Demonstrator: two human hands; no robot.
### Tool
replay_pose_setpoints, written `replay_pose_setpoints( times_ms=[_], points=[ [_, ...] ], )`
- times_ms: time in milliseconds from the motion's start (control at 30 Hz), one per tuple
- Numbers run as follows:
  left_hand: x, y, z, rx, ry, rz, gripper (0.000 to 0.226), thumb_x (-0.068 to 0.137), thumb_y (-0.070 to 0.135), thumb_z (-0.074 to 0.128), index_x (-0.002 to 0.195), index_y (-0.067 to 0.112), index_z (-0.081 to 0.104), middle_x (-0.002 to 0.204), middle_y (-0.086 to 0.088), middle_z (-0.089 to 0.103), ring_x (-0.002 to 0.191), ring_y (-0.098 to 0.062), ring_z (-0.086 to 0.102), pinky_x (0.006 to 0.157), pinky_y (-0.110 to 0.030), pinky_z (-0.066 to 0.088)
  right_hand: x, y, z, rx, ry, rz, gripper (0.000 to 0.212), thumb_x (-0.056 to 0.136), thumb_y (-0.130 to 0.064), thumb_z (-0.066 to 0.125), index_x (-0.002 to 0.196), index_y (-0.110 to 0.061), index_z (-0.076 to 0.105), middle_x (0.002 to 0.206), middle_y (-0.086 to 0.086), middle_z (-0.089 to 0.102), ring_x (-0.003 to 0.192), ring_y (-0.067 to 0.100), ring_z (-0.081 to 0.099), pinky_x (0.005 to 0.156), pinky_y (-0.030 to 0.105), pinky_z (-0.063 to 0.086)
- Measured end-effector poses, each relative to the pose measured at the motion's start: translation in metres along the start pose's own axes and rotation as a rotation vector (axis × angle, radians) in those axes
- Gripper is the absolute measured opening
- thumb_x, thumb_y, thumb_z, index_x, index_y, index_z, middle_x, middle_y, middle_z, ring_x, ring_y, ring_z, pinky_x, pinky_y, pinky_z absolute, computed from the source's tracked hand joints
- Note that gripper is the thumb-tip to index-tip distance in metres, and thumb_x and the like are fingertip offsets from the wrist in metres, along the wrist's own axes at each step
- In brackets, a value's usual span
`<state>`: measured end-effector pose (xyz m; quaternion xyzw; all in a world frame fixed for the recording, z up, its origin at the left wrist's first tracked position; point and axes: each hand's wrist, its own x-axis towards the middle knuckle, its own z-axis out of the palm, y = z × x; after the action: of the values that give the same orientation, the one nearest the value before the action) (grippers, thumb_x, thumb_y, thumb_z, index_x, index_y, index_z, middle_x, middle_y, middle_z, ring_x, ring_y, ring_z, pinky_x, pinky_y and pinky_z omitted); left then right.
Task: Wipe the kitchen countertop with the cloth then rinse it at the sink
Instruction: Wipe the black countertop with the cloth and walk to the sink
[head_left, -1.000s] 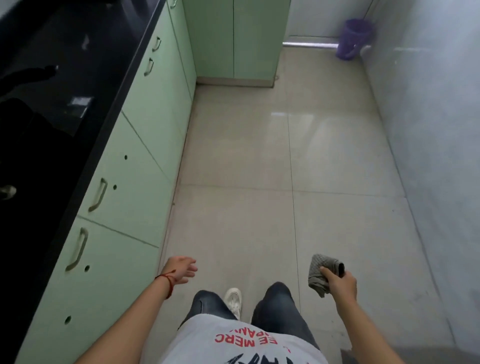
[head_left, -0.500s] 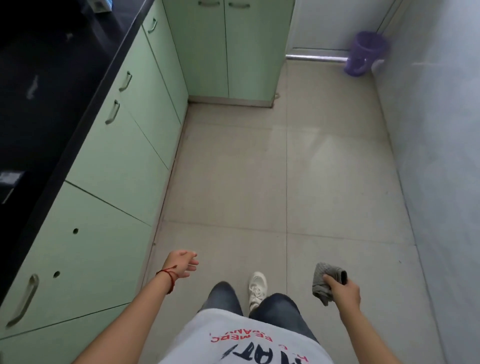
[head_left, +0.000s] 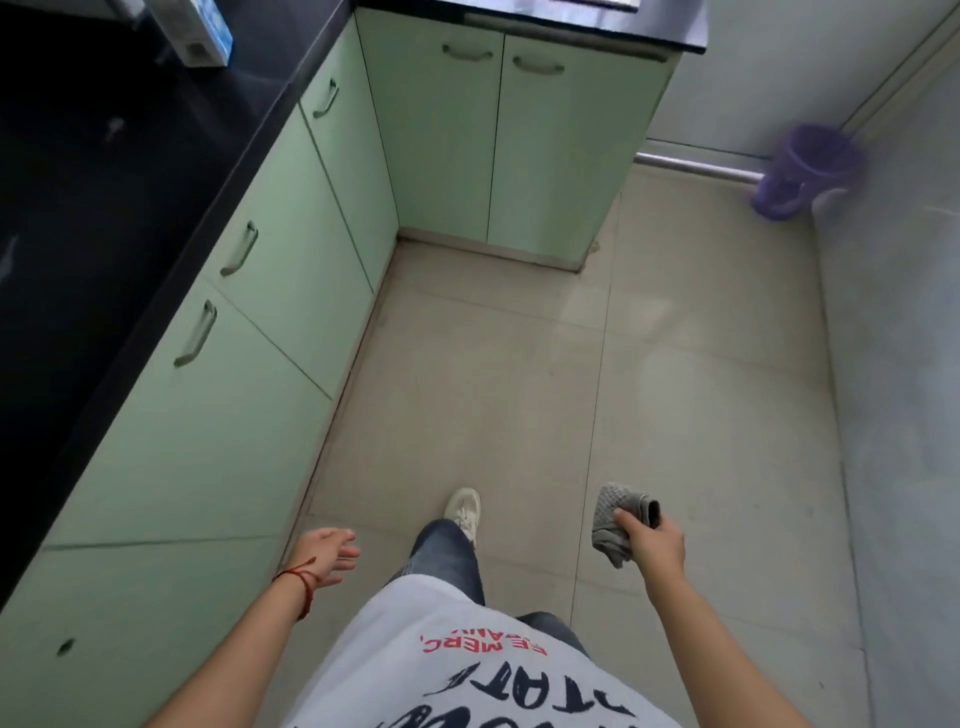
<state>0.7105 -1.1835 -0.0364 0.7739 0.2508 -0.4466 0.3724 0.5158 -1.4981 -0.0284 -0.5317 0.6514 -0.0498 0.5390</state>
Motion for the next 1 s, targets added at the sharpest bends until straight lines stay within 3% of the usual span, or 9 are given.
replay_pose_setpoints(
  times_ms=[167,333,500,633,833,1000],
  points=[
    [0.026,0.132,0.020,0.082,-0.055,0.108,0.019,0.092,0.013,0.049,0.073,0.015,0.052,0.067,-0.003,0.058,0.048,-0.010,0.055,0.051,-0.020,0.038,0.044,-0.066,0.023,-0.009,0.040,0.000,0.011,0.079,-0.009,0.067,0.088,-0.006,0.063,0.084,0.013,0.063,0.080,0.027,0.057,0.074,0.034,0.043],
    [0.044,0.254,0.049,0.096,-0.107,0.214,0.018,0.092,0.015,0.048,0.075,0.017,0.054,0.069,-0.001,0.058,0.058,-0.012,0.054,0.057,-0.021,0.038,0.097,-0.117,0.034,0.014,0.053,0.038,0.012,0.078,-0.011,0.069,0.088,-0.009,0.063,0.086,0.014,0.065,0.085,0.029,0.060,0.084,0.042,0.048],
    [0.071,0.340,0.070,0.072,-0.064,0.236,0.023,0.092,0.015,0.047,0.070,0.019,0.052,0.068,0.000,0.057,0.032,0.002,0.054,0.055,-0.021,0.037,0.168,-0.182,0.050,-0.019,0.040,0.018,0.015,0.077,-0.010,0.068,0.090,-0.004,0.064,0.085,0.015,0.065,0.084,0.029,0.060,0.083,0.043,0.048],
    [0.084,0.372,0.078,0.005,-0.006,0.176,0.023,0.092,0.014,0.048,0.070,0.017,0.053,0.068,-0.002,0.057,0.054,-0.012,0.055,0.056,-0.021,0.037,0.216,-0.246,0.055,-0.074,-0.015,-0.009,0.008,0.078,-0.009,0.067,0.084,-0.005,0.063,0.075,0.011,0.062,0.080,0.029,0.059,0.077,0.038,0.045],
    [0.099,0.383,0.080,-0.147,0.049,0.059,0.018,0.091,0.012,0.048,0.075,0.015,0.054,0.068,-0.003,0.057,0.057,-0.016,0.051,0.057,-0.022,0.035,0.262,-0.350,0.085,-0.217,-0.106,-0.115,0.007,0.078,-0.007,0.065,0.081,-0.002,0.061,0.071,0.011,0.058,0.072,0.026,0.052,0.064,0.031,0.038],
    [0.112,0.372,0.067,-0.295,0.106,-0.042,0.015,0.091,0.012,0.048,0.077,0.013,0.055,0.069,-0.005,0.058,0.058,-0.017,0.050,0.056,-0.023,0.036,0.281,-0.407,0.144,-0.321,-0.250,-0.208,0.007,0.076,-0.007,0.066,0.081,-0.004,0.062,0.069,0.010,0.059,0.068,0.025,0.053,0.068,0.032,0.041]
  ],
)
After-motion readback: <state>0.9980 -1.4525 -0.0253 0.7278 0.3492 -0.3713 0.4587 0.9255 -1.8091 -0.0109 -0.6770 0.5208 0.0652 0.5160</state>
